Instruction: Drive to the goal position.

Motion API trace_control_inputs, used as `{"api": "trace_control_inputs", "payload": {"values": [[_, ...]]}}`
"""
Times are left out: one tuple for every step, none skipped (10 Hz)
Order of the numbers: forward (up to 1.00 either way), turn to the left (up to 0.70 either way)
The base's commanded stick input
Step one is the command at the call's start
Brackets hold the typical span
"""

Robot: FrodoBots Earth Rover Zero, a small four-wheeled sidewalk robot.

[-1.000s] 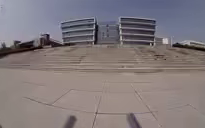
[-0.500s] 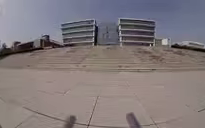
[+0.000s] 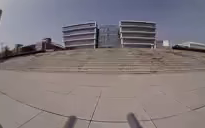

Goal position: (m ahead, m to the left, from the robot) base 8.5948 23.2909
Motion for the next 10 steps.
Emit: {"api": "trace_control_inputs", "payload": {"values": [[1.00,0.40],[1.00,0.40],[1.00,0.40],[1.00,0.40],[1.00,0.40],[1.00,0.40],[1.00,0.40],[1.00,0.40],[1.00,0.40],[1.00,0.40]]}}
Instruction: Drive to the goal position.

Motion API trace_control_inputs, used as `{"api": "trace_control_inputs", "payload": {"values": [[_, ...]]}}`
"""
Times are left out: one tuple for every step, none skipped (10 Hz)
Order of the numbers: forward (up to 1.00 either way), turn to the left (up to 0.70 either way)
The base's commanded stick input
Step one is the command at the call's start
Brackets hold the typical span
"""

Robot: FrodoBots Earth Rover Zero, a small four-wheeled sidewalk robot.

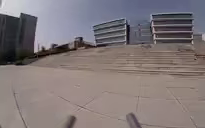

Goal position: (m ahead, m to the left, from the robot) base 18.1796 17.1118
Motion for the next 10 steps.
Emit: {"api": "trace_control_inputs", "payload": {"values": [[1.00,0.40],[1.00,0.40],[1.00,0.40],[1.00,0.40],[1.00,0.40],[1.00,0.40],[1.00,0.40],[1.00,0.40],[1.00,0.40],[1.00,0.40]]}}
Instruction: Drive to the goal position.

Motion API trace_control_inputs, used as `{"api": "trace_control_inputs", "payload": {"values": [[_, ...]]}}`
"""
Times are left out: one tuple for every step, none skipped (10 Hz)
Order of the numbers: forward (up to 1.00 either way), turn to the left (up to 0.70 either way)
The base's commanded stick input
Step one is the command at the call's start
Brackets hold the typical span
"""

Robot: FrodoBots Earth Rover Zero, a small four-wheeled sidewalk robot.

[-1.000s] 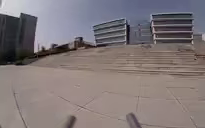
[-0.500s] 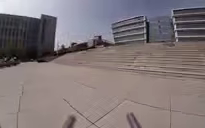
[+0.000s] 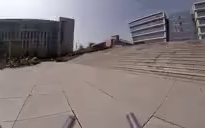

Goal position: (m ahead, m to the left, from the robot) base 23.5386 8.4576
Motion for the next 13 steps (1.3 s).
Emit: {"api": "trace_control_inputs", "payload": {"values": [[1.00,0.40],[1.00,0.40],[1.00,0.40],[1.00,0.29],[1.00,0.01],[1.00,0.00],[1.00,0.00],[1.00,0.00],[1.00,0.00],[1.00,0.00],[1.00,0.00],[1.00,0.00],[1.00,0.00]]}}
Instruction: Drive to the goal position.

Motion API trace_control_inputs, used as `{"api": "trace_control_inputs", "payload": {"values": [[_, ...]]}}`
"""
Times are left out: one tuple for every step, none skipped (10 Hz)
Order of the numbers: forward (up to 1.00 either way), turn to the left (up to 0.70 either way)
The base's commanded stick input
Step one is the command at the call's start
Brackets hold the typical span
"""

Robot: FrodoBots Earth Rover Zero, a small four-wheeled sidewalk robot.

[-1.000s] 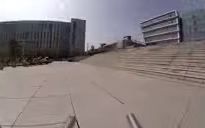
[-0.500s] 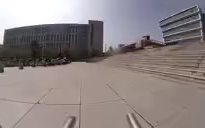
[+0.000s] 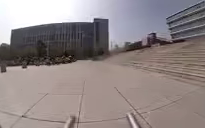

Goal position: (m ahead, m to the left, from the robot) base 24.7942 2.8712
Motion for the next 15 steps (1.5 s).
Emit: {"api": "trace_control_inputs", "payload": {"values": [[1.00,0.00],[1.00,0.00],[1.00,0.00],[1.00,0.00],[1.00,0.00],[1.00,0.00],[1.00,0.00],[1.00,0.00],[1.00,0.00],[1.00,0.00],[1.00,0.26],[1.00,0.35],[1.00,0.40],[1.00,0.30],[1.00,0.00]]}}
